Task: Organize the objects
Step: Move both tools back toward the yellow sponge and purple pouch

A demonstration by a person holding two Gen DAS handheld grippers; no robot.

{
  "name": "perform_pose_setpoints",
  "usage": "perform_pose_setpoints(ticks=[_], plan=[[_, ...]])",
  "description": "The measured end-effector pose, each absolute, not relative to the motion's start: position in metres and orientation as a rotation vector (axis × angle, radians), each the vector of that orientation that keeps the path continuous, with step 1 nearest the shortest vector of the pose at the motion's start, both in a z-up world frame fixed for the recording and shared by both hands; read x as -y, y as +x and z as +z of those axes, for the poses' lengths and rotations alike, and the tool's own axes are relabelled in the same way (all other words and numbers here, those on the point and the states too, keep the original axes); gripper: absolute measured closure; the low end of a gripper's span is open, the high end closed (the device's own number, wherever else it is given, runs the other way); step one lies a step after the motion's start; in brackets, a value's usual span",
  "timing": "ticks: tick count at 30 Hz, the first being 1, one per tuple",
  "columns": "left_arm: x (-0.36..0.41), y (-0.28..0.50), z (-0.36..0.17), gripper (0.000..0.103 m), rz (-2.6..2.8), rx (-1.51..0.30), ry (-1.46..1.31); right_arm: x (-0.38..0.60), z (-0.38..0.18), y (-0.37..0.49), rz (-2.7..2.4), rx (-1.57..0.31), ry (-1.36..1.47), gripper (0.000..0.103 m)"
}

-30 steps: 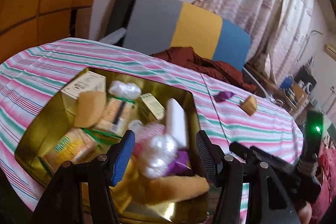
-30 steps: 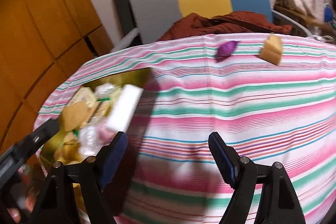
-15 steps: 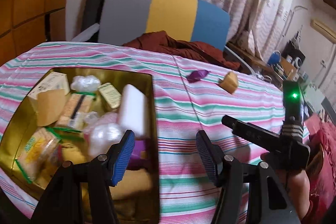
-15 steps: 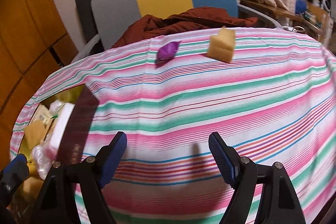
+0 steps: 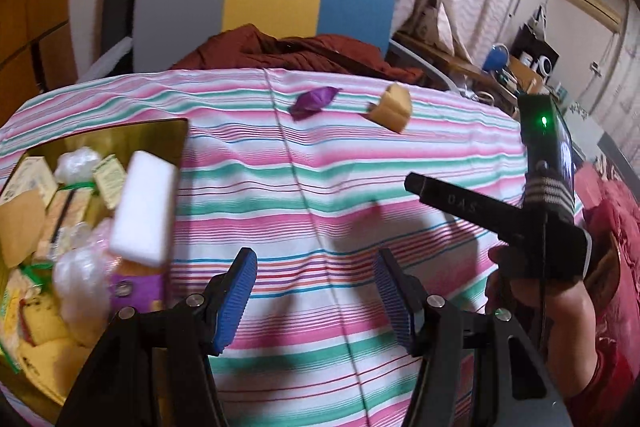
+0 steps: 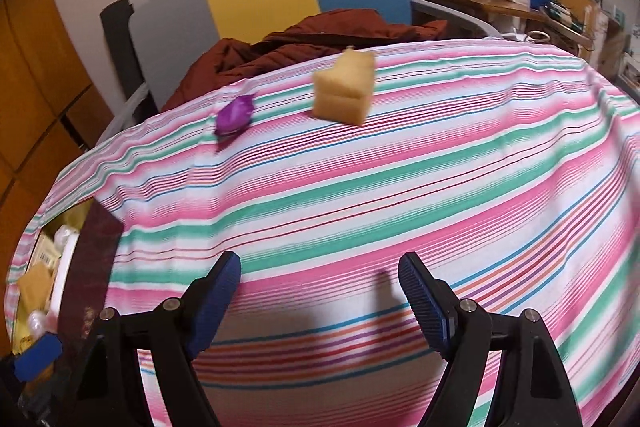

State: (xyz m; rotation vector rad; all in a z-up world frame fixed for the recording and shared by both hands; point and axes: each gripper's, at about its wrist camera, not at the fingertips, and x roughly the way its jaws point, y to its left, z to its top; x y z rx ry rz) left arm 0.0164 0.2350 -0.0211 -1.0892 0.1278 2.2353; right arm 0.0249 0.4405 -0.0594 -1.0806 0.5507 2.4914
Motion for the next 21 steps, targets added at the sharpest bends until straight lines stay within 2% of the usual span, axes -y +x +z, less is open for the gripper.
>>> perform_pose_setpoints(ticks=[12, 21], plan=[[-0.272, 0.005, -0.037, 0.042, 2.165, -0.189, -1.127, -0.472, -0.065, 0.013, 2.447, -0.526, -1.083, 0.020], [-0.284, -0.008, -0.041, 0.042, 2.153, -0.201, -1.137, -0.496, -0.059, -0.030, 2.461, -0.516, -1.051, 0.019]])
